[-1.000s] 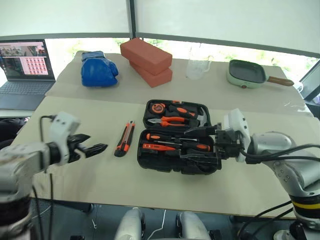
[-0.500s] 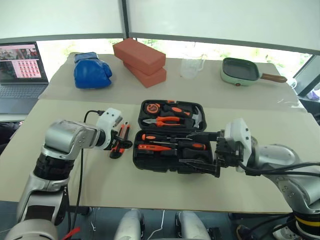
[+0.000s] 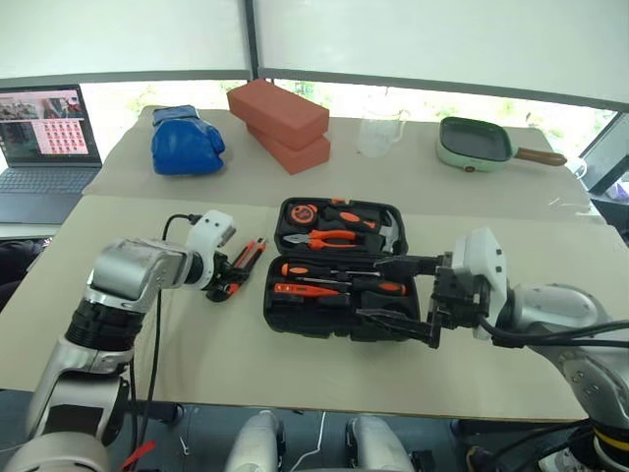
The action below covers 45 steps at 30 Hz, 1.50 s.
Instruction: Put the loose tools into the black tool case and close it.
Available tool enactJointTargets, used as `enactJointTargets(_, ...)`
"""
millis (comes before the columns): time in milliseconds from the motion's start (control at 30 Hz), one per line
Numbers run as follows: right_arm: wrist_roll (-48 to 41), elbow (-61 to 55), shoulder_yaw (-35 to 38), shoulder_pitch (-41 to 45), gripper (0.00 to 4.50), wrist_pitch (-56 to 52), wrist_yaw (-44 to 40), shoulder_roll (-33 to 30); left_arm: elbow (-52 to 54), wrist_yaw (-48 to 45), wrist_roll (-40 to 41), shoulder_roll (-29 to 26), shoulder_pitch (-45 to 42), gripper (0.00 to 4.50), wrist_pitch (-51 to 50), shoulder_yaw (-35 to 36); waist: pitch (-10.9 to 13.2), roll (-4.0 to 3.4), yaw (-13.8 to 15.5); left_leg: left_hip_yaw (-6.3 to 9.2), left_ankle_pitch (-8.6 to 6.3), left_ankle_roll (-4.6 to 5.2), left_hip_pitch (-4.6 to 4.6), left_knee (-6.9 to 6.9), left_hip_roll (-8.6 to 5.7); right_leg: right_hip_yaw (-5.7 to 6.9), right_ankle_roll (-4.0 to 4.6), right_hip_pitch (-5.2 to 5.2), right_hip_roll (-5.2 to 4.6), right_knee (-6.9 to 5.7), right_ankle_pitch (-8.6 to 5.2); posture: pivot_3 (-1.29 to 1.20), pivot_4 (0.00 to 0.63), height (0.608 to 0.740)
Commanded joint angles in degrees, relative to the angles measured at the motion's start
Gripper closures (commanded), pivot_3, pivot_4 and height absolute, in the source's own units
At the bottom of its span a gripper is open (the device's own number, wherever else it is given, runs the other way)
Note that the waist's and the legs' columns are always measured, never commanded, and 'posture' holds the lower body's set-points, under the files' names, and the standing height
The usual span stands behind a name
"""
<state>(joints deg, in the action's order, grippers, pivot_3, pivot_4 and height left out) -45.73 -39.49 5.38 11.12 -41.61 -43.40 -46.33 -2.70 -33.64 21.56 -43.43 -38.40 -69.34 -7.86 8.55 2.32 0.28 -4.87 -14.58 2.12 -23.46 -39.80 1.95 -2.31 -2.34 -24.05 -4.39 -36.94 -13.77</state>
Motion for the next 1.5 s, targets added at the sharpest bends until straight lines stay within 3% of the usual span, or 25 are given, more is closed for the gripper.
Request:
enactJointTargets(33,-1.4,-1.0,2.3,1.0,0.0,-0.3,0.0,-1.0,0.3,-6.0,-2.4,-3.5,-3.8,2.89,14.1,2.3,0.1,0.06,-0.2,0.01,0.01,-0.02,-0.14,0.0,0.0,0.0,0.01,-0.13,0.01,-0.03,0.0,0.0,0.15,0.738)
enactJointTargets(267,-1.1,-0.7,3.7,-1.5,0.0,0.3,-1.1,-3.1,10.0,-25.5,-2.0,-4.1,-9.1,2.89,30.7,-5.1,0.1,0.11,1.1,0.01,-0.08,0.14,-0.69,-0.13,-0.07,0.17,-0.21,-0.23,-0.14,0.43,0.06,0.0,0.15,0.738)
enactJointTargets(467,-1.6,-2.6,5.6,-5.6,0.0,0.2,-1.4,-4.2,15.4,-34.8,-2.8,0.3,-9.9,2.89,31.1,-15.3,0.1,0.1,0.9,0.0,-0.12,0.2,-0.76,-0.12,-0.1,0.16,-0.33,-0.17,-0.04,0.73,0.12,0.0,0.15,0.738)
enactJointTargets(767,-2.9,-6.7,9.4,-10.7,0.0,-0.2,1.2,-3.8,16.7,-43.0,-10.1,0.5,-9.7,2.89,31.0,-29.2,0.1,0.09,0.4,0.05,-0.12,0.21,-0.74,-0.12,-0.08,0.08,-0.34,-0.19,0.02,0.7,0.12,0.0,0.15,0.738)
enactJointTargets(1100,-3.4,-7.8,12.3,-14.1,0.0,0.4,2.7,-4.2,9.4,-43.6,-16.4,4.4,-10.9,2.89,34.7,-30.2,0.1,0.08,0.5,0.07,-0.14,0.25,-0.72,-0.24,-0.1,0.08,-0.38,-0.1,0.01,0.71,0.12,0.0,0.15,0.738)
enactJointTargets(1433,-2.0,-7.7,10.1,-13.9,0.0,1.4,3.9,-3.0,9.8,-47.3,-17.0,3.5,-10.8,2.89,31.7,-29.4,0.1,0.06,0.4,0.09,-0.14,0.25,-0.71,-0.28,-0.06,0.08,-0.38,-0.11,0.04,0.62,0.12,0.0,0.15,0.738)
enactJointTargets(1467,-1.9,-7.8,9.8,-13.9,0.0,1.5,3.9,-2.8,10.0,-47.4,-16.9,3.5,-10.8,1.89,31.5,-29.2,0.1,0.06,0.3,0.09,-0.14,0.26,-0.7,-0.27,-0.06,0.07,-0.37,-0.12,0.05,0.62,0.12,0.0,0.15,0.738)
enactJointTargets(1500,-1.8,-7.7,9.6,-13.9,0.0,1.6,4.0,-2.7,10.1,-47.5,-16.8,3.5,-10.8,1.72,31.3,-28.9,0.1,0.06,0.2,0.09,-0.14,0.26,-0.71,-0.27,-0.06,0.06,-0.37,-0.13,0.05,0.61,0.12,0.0,0.15,0.738)
